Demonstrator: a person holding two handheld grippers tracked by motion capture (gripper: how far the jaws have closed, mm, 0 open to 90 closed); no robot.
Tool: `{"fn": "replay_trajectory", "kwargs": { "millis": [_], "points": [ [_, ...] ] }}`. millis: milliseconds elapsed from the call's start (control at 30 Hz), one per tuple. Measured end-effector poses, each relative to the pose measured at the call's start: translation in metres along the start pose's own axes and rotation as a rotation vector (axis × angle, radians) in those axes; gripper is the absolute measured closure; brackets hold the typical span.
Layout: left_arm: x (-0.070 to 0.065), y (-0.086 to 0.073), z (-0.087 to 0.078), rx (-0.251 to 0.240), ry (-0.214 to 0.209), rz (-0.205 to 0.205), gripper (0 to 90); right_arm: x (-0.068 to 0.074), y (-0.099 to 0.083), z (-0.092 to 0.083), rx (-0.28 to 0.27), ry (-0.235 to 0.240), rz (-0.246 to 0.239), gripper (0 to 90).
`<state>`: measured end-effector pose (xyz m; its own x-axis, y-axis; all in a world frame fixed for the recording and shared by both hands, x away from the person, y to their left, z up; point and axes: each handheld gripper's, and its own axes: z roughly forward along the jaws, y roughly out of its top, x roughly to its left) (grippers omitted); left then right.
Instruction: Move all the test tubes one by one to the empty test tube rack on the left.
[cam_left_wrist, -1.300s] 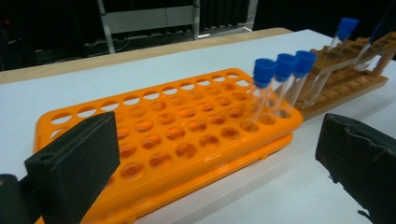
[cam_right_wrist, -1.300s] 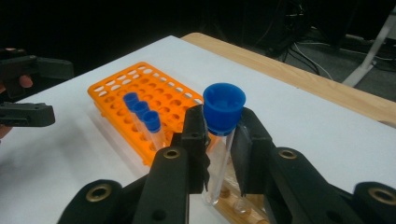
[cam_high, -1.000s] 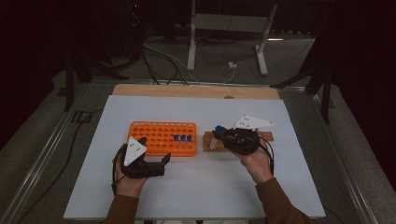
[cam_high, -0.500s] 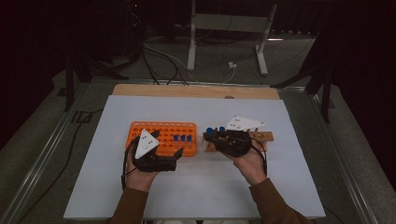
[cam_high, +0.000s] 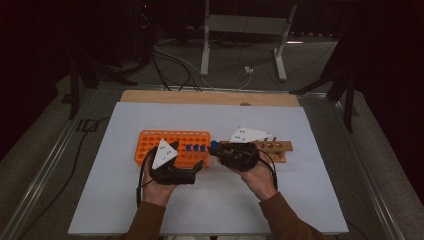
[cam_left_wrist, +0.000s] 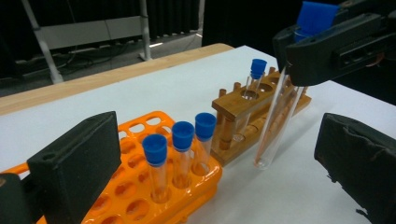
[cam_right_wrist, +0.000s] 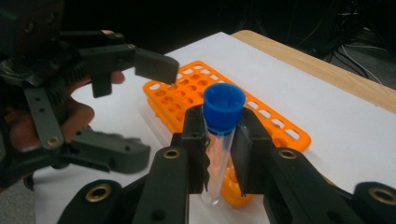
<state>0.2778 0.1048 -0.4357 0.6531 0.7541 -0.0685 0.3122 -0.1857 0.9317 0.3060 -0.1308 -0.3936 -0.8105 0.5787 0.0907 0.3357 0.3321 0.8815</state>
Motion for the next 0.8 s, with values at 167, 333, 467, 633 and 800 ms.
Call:
{"fn": "replay_trajectory", "kwargs": {
  "millis": [167, 333, 467, 633, 800],
  "points": [
    [0.000, 0.000, 0.003, 0.011, -0.003, -0.006, 1.6, 0.004, 0.003, 0.004, -0.004, 0.017, 0.007, 76.8],
    [-0.007, 0.000, 0.004, 0.005, 0.012, 0.027, 18.9, 0.009, 0.005, 0.009, 0.002, 0.030, -0.001, 76.8],
    [-0.011, 0.001, 0.006, 0.008, 0.006, 0.046, 33.0, 0.013, 0.007, 0.012, 0.003, 0.041, -0.007, 76.9],
    [-0.013, 0.001, 0.008, 0.017, -0.030, 0.049, 54.4, 0.016, 0.009, 0.014, 0.003, 0.046, -0.015, 76.8],
    [-0.014, 0.001, 0.009, 0.011, -0.048, 0.060, 64.3, 0.016, 0.009, 0.015, 0.004, 0.046, -0.014, 76.8]
  ]
}}
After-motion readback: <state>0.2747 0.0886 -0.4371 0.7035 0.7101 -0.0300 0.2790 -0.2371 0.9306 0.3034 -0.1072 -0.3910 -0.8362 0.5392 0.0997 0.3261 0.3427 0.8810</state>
